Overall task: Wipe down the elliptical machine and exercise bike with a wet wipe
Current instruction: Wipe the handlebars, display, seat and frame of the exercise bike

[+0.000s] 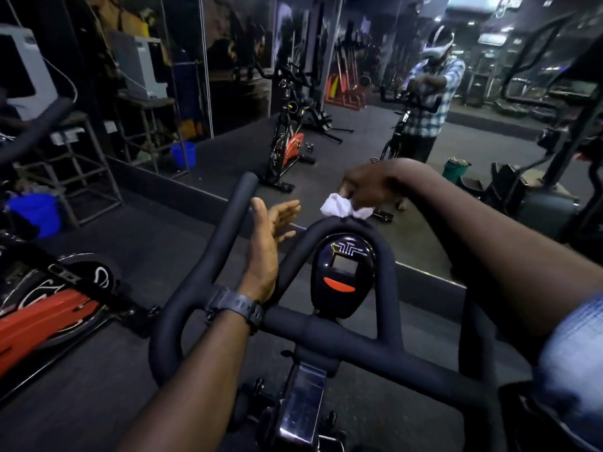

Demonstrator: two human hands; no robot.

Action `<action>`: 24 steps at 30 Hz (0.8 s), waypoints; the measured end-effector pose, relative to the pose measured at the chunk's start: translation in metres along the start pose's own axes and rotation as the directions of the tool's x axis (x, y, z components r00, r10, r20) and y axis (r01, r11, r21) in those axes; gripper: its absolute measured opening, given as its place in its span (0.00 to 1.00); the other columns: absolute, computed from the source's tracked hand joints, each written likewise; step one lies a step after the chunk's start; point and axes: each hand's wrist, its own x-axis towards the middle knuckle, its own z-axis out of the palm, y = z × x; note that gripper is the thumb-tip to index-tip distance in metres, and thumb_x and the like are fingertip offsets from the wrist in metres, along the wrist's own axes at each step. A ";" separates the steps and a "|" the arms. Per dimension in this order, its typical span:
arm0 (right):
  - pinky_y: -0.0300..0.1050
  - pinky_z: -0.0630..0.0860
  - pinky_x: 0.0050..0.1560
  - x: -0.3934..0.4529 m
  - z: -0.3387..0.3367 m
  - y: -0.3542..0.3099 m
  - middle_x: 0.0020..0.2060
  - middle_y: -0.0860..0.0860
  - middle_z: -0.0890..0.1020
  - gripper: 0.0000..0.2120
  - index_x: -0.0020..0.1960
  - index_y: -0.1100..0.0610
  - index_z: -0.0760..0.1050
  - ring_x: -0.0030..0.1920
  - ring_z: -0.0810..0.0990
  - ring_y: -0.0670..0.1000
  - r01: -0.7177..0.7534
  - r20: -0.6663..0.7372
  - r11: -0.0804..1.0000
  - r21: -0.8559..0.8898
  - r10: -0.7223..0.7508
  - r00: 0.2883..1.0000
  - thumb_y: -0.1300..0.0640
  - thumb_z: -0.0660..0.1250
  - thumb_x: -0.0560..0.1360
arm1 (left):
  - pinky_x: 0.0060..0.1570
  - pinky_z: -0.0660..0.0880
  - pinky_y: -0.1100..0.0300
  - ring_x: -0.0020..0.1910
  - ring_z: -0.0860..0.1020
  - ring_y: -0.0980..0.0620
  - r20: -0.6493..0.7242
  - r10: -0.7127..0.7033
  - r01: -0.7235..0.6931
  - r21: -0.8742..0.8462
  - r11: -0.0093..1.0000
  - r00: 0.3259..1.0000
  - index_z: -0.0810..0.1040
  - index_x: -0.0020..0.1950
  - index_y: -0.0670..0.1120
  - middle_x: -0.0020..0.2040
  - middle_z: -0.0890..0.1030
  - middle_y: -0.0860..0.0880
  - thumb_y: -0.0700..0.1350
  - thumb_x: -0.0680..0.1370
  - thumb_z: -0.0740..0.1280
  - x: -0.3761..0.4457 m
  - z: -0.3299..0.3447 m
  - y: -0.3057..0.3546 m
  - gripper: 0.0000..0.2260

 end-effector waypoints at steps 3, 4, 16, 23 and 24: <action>0.39 0.73 0.39 0.020 0.013 -0.006 0.40 0.53 0.78 0.10 0.50 0.59 0.77 0.40 0.76 0.49 0.083 0.106 0.989 0.120 -0.096 0.990 0.68 0.58 0.78 | 0.70 0.69 0.51 0.68 0.76 0.53 -0.011 0.056 -0.056 0.022 0.998 0.998 0.80 0.63 0.52 0.67 0.80 0.50 0.74 0.75 0.43 0.000 -0.001 -0.004 0.38; 0.41 0.73 0.42 0.029 0.015 -0.012 0.44 0.54 0.79 0.13 0.53 0.60 0.78 0.44 0.76 0.51 0.135 0.152 0.980 0.144 -0.157 0.976 0.69 0.56 0.79 | 0.72 0.68 0.51 0.70 0.74 0.52 -0.020 0.072 -0.072 0.026 0.997 0.997 0.79 0.65 0.52 0.68 0.79 0.50 0.76 0.73 0.44 0.000 -0.001 -0.004 0.40; 0.41 0.75 0.46 0.069 0.030 -0.063 0.42 0.48 0.81 0.12 0.55 0.60 0.80 0.41 0.77 0.44 0.417 0.322 0.905 0.083 -0.421 0.848 0.52 0.66 0.80 | 0.53 0.74 0.68 0.55 0.80 0.63 -0.143 0.131 -0.116 0.109 0.987 0.981 0.78 0.67 0.46 0.60 0.80 0.49 0.68 0.82 0.39 0.013 0.009 0.019 0.37; 0.47 0.82 0.45 0.055 0.034 0.036 0.44 0.60 0.83 0.07 0.53 0.65 0.77 0.41 0.83 0.53 0.055 0.295 0.688 0.723 -0.380 0.877 0.67 0.60 0.80 | 0.68 0.71 0.54 0.66 0.77 0.55 0.107 -0.001 -0.025 0.250 0.968 0.994 0.79 0.63 0.51 0.65 0.81 0.51 0.75 0.72 0.45 0.017 0.043 0.022 0.39; 0.50 0.80 0.50 0.051 0.040 0.037 0.47 0.62 0.81 0.07 0.54 0.66 0.75 0.44 0.82 0.56 0.037 0.265 0.622 0.782 -0.385 0.884 0.66 0.61 0.79 | 0.67 0.72 0.57 0.64 0.78 0.56 0.140 -0.021 -0.012 0.228 0.974 0.990 0.79 0.63 0.49 0.63 0.82 0.50 0.73 0.74 0.45 0.014 0.049 0.019 0.38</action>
